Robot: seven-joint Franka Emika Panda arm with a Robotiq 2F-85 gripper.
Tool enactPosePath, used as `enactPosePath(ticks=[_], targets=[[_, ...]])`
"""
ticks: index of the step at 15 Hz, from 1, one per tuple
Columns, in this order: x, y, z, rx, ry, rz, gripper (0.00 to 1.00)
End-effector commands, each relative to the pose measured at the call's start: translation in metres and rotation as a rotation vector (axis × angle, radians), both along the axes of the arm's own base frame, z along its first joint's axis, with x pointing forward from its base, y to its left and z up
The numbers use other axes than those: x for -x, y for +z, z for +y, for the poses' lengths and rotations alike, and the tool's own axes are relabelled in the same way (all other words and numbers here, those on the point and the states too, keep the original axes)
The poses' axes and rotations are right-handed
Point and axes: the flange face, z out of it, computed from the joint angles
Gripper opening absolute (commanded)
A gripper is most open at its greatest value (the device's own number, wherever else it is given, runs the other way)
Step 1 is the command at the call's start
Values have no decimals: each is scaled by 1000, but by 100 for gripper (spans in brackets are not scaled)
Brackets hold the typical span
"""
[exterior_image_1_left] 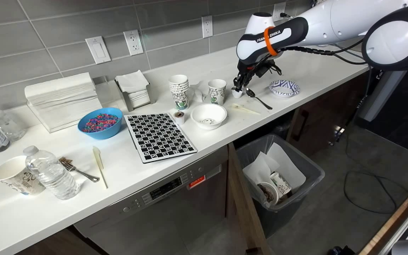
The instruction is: Put the coffee pod on the silver spoon then throw the pod in the bin using the spoon.
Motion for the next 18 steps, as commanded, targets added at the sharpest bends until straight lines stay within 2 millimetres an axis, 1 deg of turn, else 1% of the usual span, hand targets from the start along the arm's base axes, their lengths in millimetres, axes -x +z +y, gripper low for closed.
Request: enactPosePath(ticks=[1,5,8,9,13,18], targets=[[6,8,-2,16,-13,32,16],[9,14,-4,16,-27,28,8],[15,24,-7,24,-58,25,7],[17,27,-8,19,-64,21,3],[30,39,-14,20,-112,23,3],[45,33,-29,9,-179,36,3]])
